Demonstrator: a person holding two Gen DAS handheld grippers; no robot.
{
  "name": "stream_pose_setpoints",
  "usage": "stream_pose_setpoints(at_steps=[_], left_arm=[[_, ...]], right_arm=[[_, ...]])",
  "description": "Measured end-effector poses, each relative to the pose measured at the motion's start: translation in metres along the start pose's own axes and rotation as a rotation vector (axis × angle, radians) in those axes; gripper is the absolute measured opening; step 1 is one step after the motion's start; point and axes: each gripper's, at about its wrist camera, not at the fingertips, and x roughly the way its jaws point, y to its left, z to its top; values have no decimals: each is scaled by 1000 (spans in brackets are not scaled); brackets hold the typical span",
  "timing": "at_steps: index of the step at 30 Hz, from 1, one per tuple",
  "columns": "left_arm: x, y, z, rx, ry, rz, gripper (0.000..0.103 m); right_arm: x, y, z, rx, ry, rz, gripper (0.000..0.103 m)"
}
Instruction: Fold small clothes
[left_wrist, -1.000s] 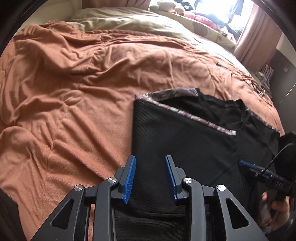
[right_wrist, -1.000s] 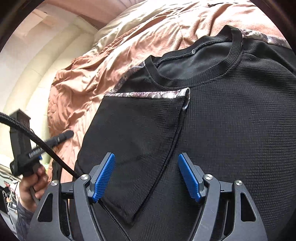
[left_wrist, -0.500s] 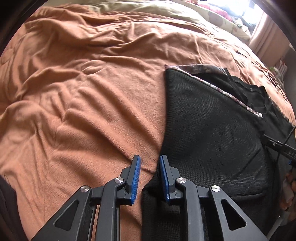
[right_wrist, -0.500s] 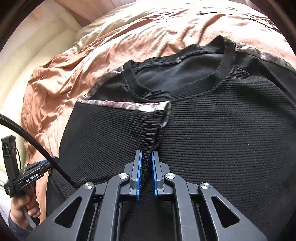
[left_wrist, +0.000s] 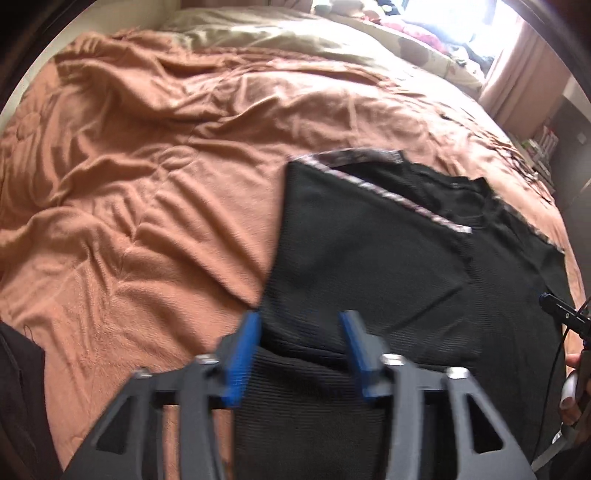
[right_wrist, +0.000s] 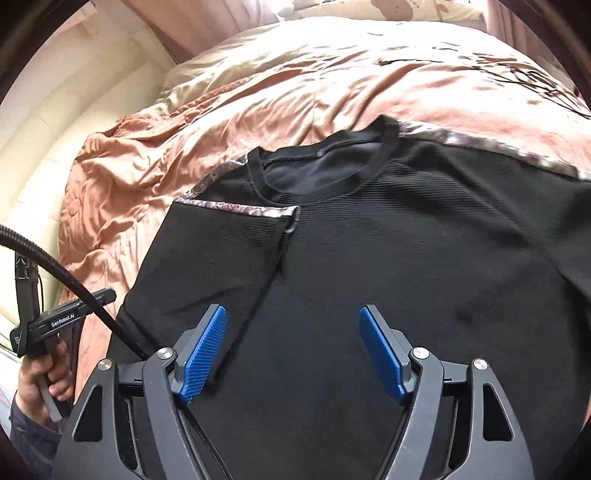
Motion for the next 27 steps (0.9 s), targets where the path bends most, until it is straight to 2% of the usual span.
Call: stream_pose_setpoints(at_steps=[1,4,8,19,23,27], left_arm=[[-5,-7,0,9,-16,-1,73],[-19,-25,0,25,-50,-12,82],[-32,-50,-1,42,-58,-49,83],[-45,-133,-10,134,-68,-88,83],[-43,-163,-11,147,-60,-105,83],[-39,-199,-13,184,-65,-118,83]], right_arm=[[-13,-6,-4,5,-9,-4,74],[-43,-20,-14,26,-38,-18,80],[-87,-48,-33,97,-80,-14,80],[-180,-115,-79,243,-171,-109,80],[-201,-145,-97,341,-207,-68,80],[-213,-176,-114,439,-235,-82,80]])
